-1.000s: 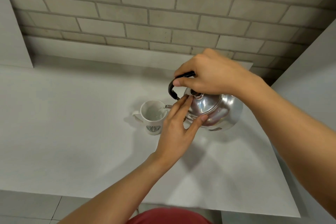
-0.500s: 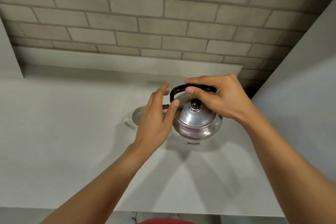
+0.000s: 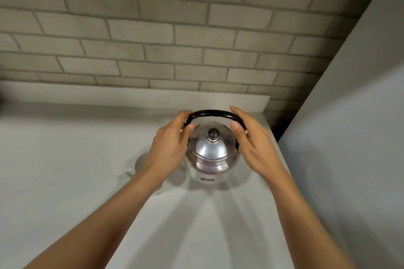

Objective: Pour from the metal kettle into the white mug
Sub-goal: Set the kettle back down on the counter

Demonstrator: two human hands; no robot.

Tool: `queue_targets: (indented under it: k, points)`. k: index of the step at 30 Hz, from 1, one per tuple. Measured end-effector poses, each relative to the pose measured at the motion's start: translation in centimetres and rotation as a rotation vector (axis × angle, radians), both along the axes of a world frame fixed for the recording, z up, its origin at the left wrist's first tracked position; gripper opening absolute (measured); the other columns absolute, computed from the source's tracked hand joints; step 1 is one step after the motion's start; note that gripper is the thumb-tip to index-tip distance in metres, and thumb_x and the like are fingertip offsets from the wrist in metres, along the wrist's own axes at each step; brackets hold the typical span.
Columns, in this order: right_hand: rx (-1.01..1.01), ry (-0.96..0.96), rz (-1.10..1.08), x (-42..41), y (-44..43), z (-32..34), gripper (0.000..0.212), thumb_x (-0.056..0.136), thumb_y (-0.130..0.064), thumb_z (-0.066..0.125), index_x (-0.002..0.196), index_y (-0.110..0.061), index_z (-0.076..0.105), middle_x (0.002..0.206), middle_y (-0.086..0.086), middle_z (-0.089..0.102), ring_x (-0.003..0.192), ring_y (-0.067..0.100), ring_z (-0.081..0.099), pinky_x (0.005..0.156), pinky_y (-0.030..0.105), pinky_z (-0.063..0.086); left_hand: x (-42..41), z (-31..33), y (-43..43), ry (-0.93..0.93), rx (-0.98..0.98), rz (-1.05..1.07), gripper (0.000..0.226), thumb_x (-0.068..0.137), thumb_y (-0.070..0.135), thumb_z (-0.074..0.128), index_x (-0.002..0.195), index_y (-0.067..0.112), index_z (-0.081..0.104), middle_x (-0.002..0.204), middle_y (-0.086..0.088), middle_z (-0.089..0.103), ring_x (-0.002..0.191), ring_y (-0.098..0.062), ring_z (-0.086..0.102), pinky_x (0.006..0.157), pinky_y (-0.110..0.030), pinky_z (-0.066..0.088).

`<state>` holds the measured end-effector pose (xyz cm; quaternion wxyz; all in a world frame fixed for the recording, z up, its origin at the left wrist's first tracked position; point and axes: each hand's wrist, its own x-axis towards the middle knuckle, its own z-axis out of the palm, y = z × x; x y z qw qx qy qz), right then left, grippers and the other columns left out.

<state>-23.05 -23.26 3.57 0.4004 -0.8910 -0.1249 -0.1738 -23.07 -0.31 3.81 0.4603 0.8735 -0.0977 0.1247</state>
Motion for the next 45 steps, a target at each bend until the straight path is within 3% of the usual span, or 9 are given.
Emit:
queue_targets:
  k: [3, 8, 14, 20, 23, 28, 35, 43, 45]
  points:
    - [0.017, 0.006, 0.015, 1.3, 0.0, -0.9, 0.046, 0.113, -0.042, 0.041, 0.159, -0.038, 0.04, 0.148, -0.011, 0.058, 0.135, 0.008, 0.053, 0.111, 0.033, 0.046, 1.4, 0.2, -0.2, 0.021, -0.004, -0.043, 0.033, 0.111, 0.028, 0.045, 0.142, 0.042, 0.049, 0.102, 0.003, 0.072, 0.095, -0.021, 0.067, 0.085, -0.043, 0.056]
    - [-0.01, -0.091, -0.025, 5.1, 0.2, -1.2, 0.04, 0.111, -0.039, 0.04, 0.15, -0.045, 0.046, 0.111, -0.003, 0.069, 0.107, 0.019, 0.064, 0.087, 0.047, 0.056, 4.9, -0.5, -0.5, 0.026, -0.017, -0.033, 0.031, 0.112, 0.029, 0.042, 0.138, 0.043, 0.05, 0.086, 0.005, 0.069, 0.079, -0.013, 0.067, 0.072, -0.043, 0.061]
    - [-0.127, -0.127, -0.096, 10.7, 0.4, -1.1, 0.039, 0.11, -0.038, 0.043, 0.148, -0.043, 0.052, 0.093, -0.003, 0.069, 0.093, 0.022, 0.061, 0.076, 0.05, 0.057, 10.9, -1.2, -0.5, 0.011, 0.003, -0.011, 0.027, 0.111, 0.028, 0.04, 0.128, 0.048, 0.049, 0.085, 0.002, 0.068, 0.078, -0.017, 0.067, 0.065, -0.045, 0.063]
    - [-0.095, 0.026, -0.029, 16.8, -0.2, -2.7, 0.042, 0.11, -0.029, 0.051, 0.152, -0.034, 0.054, 0.111, 0.009, 0.077, 0.102, 0.028, 0.071, 0.092, 0.039, 0.056, 17.3, -2.8, -0.3, 0.124, 0.024, -0.016, 0.032, 0.11, 0.024, 0.04, 0.127, 0.05, 0.049, 0.09, -0.004, 0.07, 0.084, -0.025, 0.07, 0.071, -0.046, 0.062]
    - [-0.112, 0.155, -0.006, 19.4, -0.1, -3.9, 0.043, 0.112, -0.032, 0.047, 0.155, -0.038, 0.049, 0.104, 0.004, 0.074, 0.097, 0.026, 0.07, 0.095, 0.038, 0.054, 20.0, -4.1, -0.3, 0.223, 0.018, -0.003, 0.031, 0.11, 0.024, 0.039, 0.134, 0.041, 0.05, 0.093, -0.009, 0.069, 0.088, -0.03, 0.069, 0.077, -0.049, 0.062]
    - [-0.107, 0.29, 0.031, 23.5, -0.1, -6.2, 0.047, 0.112, -0.027, 0.044, 0.156, -0.042, 0.045, 0.105, 0.008, 0.072, 0.094, 0.026, 0.069, 0.096, 0.042, 0.055, 24.1, -6.5, 0.0, 0.258, 0.049, -0.029, 0.03, 0.112, 0.027, 0.04, 0.138, 0.039, 0.05, 0.082, 0.012, 0.06, 0.076, -0.008, 0.06, 0.065, -0.029, 0.052]
    - [-0.117, 0.231, 0.045, 25.3, -0.5, -7.6, 0.053, 0.111, -0.016, 0.047, 0.155, -0.045, 0.045, 0.104, 0.006, 0.069, 0.091, 0.02, 0.066, 0.091, 0.03, 0.054, 24.7, -7.0, 0.2, 0.285, -0.012, -0.049, 0.027, 0.111, 0.025, 0.041, 0.132, 0.04, 0.05, 0.091, -0.013, 0.067, 0.085, -0.036, 0.068, 0.079, -0.057, 0.062]
    - [-0.131, 0.167, 0.054, 26.2, -0.4, -8.2, 0.058, 0.108, -0.006, 0.049, 0.156, -0.039, 0.046, 0.105, 0.009, 0.069, 0.091, 0.023, 0.066, 0.093, 0.038, 0.057, 25.5, -7.4, 0.3, 0.3, -0.079, -0.062, 0.032, 0.112, 0.027, 0.041, 0.127, 0.054, 0.048, 0.088, 0.001, 0.065, 0.086, -0.023, 0.067, 0.087, -0.055, 0.061]
    - [-0.148, 0.206, 0.054, 26.4, -0.5, -7.7, 0.057, 0.109, -0.01, 0.048, 0.158, -0.04, 0.042, 0.114, 0.013, 0.069, 0.098, 0.026, 0.067, 0.097, 0.039, 0.056, 25.3, -7.2, 0.4, 0.321, -0.106, -0.074, 0.032, 0.111, 0.031, 0.044, 0.126, 0.059, 0.048, 0.101, -0.002, 0.067, 0.097, -0.025, 0.067, 0.092, -0.055, 0.059]
